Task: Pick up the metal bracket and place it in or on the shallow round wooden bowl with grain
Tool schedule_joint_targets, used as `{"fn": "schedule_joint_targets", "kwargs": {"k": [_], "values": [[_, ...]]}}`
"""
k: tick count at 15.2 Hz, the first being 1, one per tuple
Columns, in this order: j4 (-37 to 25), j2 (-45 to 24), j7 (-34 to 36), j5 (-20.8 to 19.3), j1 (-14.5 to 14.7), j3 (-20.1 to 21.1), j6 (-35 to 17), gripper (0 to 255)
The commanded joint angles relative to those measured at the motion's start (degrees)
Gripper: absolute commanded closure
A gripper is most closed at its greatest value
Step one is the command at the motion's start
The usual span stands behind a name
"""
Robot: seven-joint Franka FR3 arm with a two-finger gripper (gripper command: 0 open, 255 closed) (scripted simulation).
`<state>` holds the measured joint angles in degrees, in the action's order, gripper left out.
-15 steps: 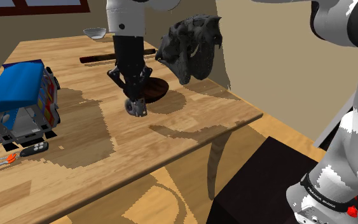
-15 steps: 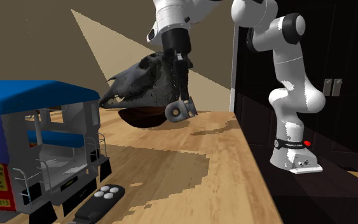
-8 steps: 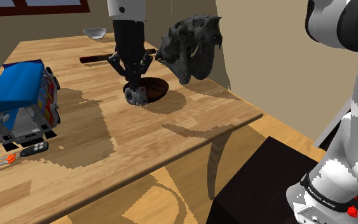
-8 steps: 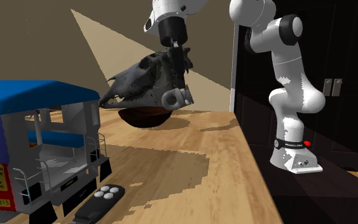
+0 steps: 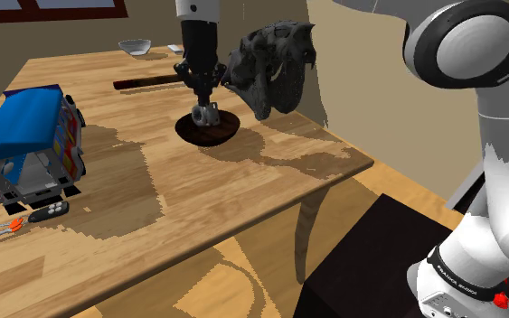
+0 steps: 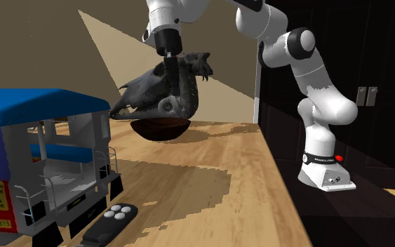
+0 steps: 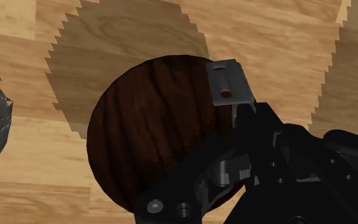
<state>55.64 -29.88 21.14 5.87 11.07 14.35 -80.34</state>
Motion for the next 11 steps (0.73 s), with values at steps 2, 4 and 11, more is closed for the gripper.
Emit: {"fn": "schedule_joint_targets", "kwargs": {"k": [2, 4, 11], "values": [[-12.3, -7.3, -2.2, -1.1, -0.8, -0.9, 5.5, 255], [-16.0, -9.9, -3.1, -1.5, -1.2, -1.2, 6.8, 255], [-0.6, -4.2, -4.6, -0.7, -2.8, -1.2, -2.6, 255]]}}
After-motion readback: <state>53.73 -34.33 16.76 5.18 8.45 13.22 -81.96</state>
